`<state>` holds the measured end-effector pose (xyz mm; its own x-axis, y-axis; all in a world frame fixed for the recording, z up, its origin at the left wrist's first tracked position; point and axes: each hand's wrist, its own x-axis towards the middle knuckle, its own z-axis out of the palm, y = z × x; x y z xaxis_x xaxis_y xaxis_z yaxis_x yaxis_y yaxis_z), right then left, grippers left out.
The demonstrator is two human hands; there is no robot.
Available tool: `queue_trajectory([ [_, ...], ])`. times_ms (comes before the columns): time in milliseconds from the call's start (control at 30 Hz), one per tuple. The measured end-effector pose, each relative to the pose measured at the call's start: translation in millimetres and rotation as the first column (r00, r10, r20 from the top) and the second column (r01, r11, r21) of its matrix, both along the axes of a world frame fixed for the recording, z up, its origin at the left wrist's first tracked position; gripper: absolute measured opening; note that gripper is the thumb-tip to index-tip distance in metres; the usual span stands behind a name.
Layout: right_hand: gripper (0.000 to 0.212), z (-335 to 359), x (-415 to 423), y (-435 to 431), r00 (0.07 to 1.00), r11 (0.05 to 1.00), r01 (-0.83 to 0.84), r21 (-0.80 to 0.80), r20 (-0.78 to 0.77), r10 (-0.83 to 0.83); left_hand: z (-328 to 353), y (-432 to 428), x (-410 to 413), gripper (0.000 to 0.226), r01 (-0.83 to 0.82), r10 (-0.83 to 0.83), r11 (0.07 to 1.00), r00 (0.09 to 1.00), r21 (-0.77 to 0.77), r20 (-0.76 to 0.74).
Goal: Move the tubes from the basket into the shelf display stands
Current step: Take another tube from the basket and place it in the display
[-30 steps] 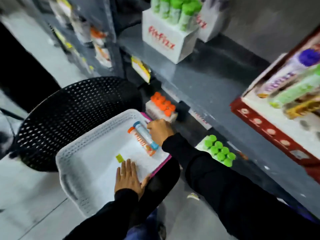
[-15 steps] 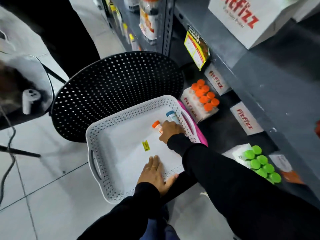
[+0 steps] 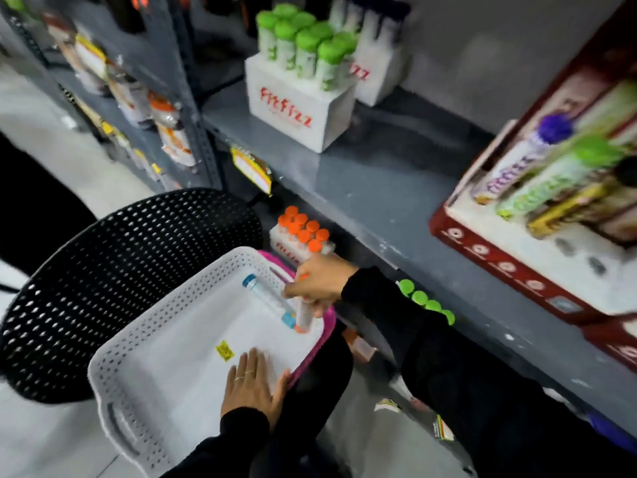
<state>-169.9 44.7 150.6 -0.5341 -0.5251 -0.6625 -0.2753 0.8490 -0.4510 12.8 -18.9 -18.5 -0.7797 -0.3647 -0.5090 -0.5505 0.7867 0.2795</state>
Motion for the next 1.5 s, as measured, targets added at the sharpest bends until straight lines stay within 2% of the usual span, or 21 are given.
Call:
queue_trajectory([
  [67,0.032,30.1,-0.9,19.9,0.992,1.0,-0.005,0.015,-0.124,0.007,8.9,2.0,-15.2,0.108,-0.042,0.039,0.998,0.995,-0.042,-0.089],
  [133,0.035,60.5,-0.4,42.8,0.954,0.999,-0.008,0.043,-0.299,0.02,22.0,3.8,-42.3,0.096,-0.06,0.04,0.995,0.969,-0.077,-0.243],
  [233,0.042,100.9,3.2,73.3,0.885,0.998,0.038,0.06,-0.465,-0.006,44.7,8.2,-92.3,0.082,0.016,-0.091,0.988,0.862,-0.152,-0.499],
  [300,0.03,128.8,8.6,94.7,0.849,0.996,0.061,0.071,-0.529,-0.015,72.7,19.7,-123.5,0.068,0.08,-0.199,0.973,0.761,-0.216,-0.617],
  [367,0.013,152.9,13.4,116.0,0.825,0.997,0.052,0.061,-0.565,-0.009,100.9,35.2,-149.1,0.066,0.148,-0.311,0.945,0.68,-0.292,-0.664],
  [467,0.027,175.9,20.0,145.0,0.814,0.996,0.09,-0.001,-0.576,-0.074,128.4,57.9,-173.5,0.062,0.246,-0.443,0.894,0.609,-0.375,-0.657],
  [533,0.023,186.3,24.3,161.8,0.805,0.992,0.117,-0.039,-0.581,-0.118,137.7,71.8,-185.3,0.065,0.297,-0.482,0.875,0.599,-0.382,-0.639],
  [667,0.021,196.9,28.4,191.1,0.776,0.971,0.224,-0.082,-0.587,-0.229,145.5,93.5,-195.0,0.097,0.361,-0.515,0.857,0.639,-0.369,-0.572],
  [733,0.022,200.2,30.4,204.7,0.756,0.962,0.262,-0.078,-0.603,-0.255,144.4,101.7,-194.8,0.093,0.373,-0.506,0.861,0.691,-0.346,-0.516],
  [800,0.027,202.8,31.5,216.0,0.725,0.95,0.306,-0.067,-0.63,-0.277,144.6,107.1,-191.5,0.077,0.347,-0.481,0.873,0.722,-0.341,-0.497],
  [933,0.031,208.7,33.0,237.3,0.651,0.913,0.402,-0.075,-0.677,-0.343,144.6,109.3,-190.3,0.066,0.337,-0.484,0.868,0.738,-0.363,-0.471],
  [1067,0.032,212.9,28.4,254.4,0.475,0.841,0.518,-0.153,-0.767,-0.432,147.2,109.8,-189.3,0.066,0.342,-0.488,0.866,0.733,-0.364,-0.474],
  [1200,0.029,205.6,21.9,256.5,0.338,0.815,0.561,-0.144,-0.859,-0.384,148.4,109.5,-188.8,0.066,0.352,-0.493,0.863,0.744,-0.362,-0.451],
  [1500,0.034,191.3,18.8,257.0,0.313,0.788,0.607,-0.098,-0.883,-0.35,149.1,106.1,-187.0,0.067,0.367,-0.496,0.864,0.738,-0.345,-0.457],
])
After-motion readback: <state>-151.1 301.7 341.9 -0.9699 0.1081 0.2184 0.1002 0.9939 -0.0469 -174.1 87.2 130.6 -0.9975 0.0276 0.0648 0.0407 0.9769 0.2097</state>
